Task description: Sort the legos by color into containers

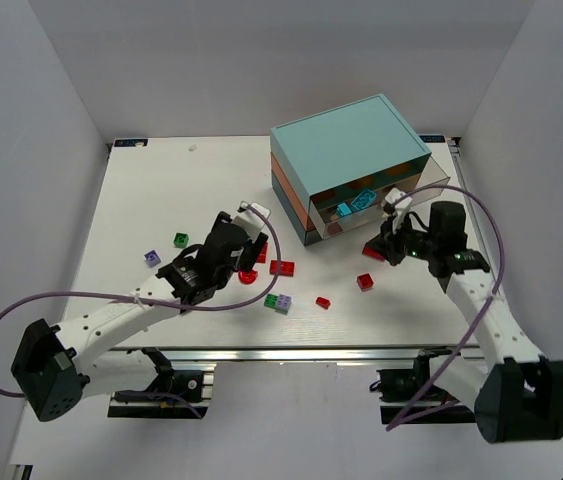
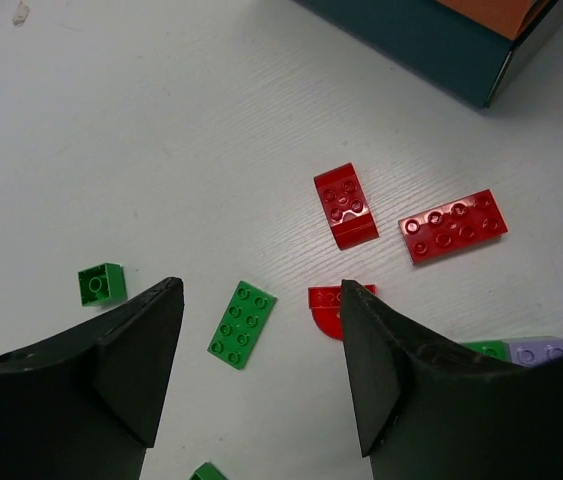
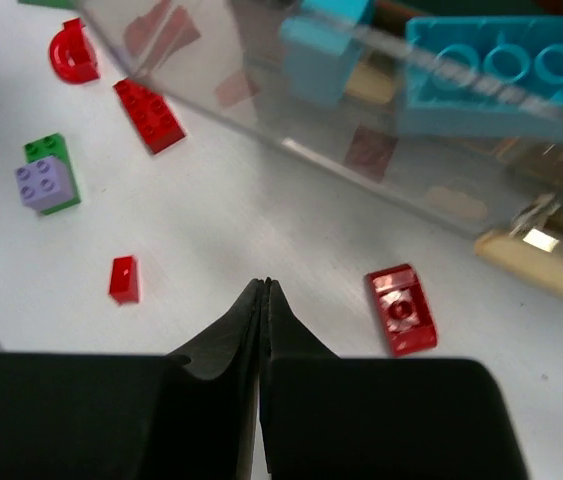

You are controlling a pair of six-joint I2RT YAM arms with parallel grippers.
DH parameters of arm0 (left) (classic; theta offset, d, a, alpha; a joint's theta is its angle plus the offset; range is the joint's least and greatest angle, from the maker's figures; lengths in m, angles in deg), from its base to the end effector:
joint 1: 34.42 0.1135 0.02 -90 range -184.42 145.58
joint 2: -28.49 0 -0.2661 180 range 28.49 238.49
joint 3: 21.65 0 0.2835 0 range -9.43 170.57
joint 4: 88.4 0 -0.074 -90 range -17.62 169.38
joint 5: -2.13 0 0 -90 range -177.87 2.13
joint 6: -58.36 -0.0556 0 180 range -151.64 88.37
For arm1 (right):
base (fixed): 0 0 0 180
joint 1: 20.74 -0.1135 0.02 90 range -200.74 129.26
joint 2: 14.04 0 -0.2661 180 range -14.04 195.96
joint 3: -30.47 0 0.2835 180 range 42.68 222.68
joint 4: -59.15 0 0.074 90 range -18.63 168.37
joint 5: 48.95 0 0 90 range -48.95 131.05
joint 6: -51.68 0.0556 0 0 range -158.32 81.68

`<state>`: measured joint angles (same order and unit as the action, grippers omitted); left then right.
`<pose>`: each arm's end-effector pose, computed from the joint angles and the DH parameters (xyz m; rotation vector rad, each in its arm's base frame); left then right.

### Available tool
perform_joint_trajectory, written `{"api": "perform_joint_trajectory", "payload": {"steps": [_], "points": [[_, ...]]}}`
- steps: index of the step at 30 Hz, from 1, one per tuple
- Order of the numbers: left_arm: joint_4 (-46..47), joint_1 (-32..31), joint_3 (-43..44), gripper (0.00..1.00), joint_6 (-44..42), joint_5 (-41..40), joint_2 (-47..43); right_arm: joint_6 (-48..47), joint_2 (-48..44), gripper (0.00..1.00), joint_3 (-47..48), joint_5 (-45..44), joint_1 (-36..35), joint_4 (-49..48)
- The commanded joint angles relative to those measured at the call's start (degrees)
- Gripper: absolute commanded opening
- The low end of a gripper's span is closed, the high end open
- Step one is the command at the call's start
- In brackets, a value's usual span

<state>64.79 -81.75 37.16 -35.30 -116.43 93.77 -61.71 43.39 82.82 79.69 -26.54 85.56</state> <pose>0.2182 -0.1975 0.2559 0.6298 1.9766 0.0730 0.2544 0.0607 0.2513 -0.8802 1.8284 0.5193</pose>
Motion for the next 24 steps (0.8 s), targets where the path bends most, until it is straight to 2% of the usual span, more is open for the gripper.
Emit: {"api": "perform_joint_trajectory", "payload": {"steps": [1, 9, 24], "points": [[0.7, 0.1, 1.7, 0.74, 0.8, 1.9, -3.7, 0.7, 5.0, 0.0, 6.3, 1.4, -0.3, -5.8], [1.8, 0.1, 0.9, 0.75, 0.8, 1.7, -7.6, 7.2, 13.8, 0.0, 12.2, -2.4, -0.9, -12.9], [1.8, 0.1, 0.7, 0.76, 0.5, 0.6, -7.2, 7.7, 24.3, 0.0, 19.1, -4.4, -1.0, -20.1]]}}
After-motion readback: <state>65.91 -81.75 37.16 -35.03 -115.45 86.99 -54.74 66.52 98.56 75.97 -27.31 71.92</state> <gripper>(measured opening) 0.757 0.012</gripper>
